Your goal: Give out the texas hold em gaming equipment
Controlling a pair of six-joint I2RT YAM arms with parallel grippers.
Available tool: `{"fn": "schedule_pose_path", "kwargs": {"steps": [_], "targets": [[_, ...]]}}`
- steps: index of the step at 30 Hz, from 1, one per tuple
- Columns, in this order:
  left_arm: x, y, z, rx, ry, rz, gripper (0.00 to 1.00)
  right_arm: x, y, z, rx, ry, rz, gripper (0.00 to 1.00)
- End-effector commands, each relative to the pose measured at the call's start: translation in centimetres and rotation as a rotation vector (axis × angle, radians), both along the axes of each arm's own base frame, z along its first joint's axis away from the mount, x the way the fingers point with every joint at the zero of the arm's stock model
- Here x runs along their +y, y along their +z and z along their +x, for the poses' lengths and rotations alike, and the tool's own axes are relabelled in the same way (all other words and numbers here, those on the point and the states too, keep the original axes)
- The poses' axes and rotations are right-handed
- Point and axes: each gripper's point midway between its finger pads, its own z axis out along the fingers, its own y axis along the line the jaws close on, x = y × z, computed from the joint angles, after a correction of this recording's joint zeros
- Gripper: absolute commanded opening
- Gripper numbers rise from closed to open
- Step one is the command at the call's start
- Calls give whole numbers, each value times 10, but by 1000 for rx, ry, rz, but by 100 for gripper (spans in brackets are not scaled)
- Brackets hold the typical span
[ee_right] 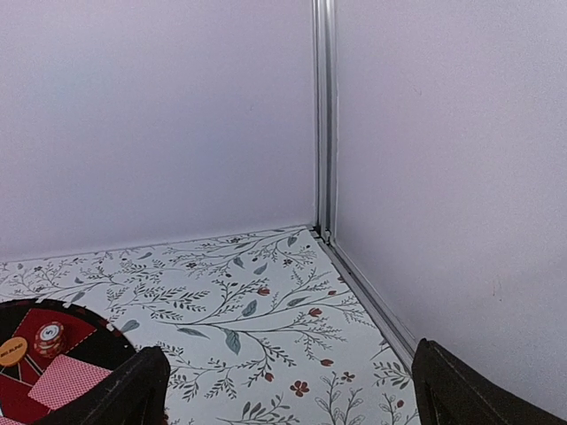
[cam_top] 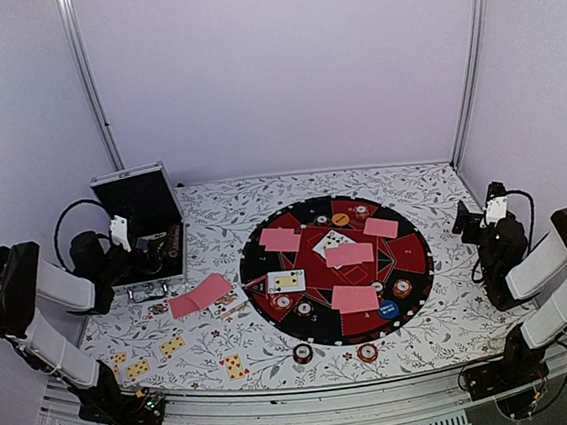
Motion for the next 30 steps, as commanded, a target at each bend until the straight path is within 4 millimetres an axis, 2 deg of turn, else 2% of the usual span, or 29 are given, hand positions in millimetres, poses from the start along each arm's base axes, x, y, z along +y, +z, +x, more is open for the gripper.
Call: {"fn": "schedule_pose_path", "kwargs": {"steps": [1, 2, 4, 6, 13, 15, 17, 20, 30], "targets": [[10, 15, -3, -79, 53, -12, 100, 18, 17, -4, -90, 114, -56, 99], [10, 15, -4, -77, 54, -13, 100, 18, 21, 0, -108, 114, -64, 99], [11, 14, -3, -78, 55, -11, 100, 14, 6, 12, -39, 97, -70, 99], [11, 15, -3, -78, 57, -11, 100, 6, 0, 23, 3, 82, -33, 99], [14, 15, -4, -91, 104, -3, 100, 0, -2, 25, 14, 87, -4, 99], [23, 14, -16, -126, 171, -6, 100, 0, -2, 24, 11, 88, -5, 99], [26, 25, -33, -237, 194, -27, 100, 0, -2, 24, 10, 88, -5, 99], [31, 16, -18, -162, 214, -31, 99, 0, -2, 24, 11, 89, -5, 99], [31, 15, -18, -156, 216, -30, 100, 0, -2, 24, 11, 90, -5, 99]]}}
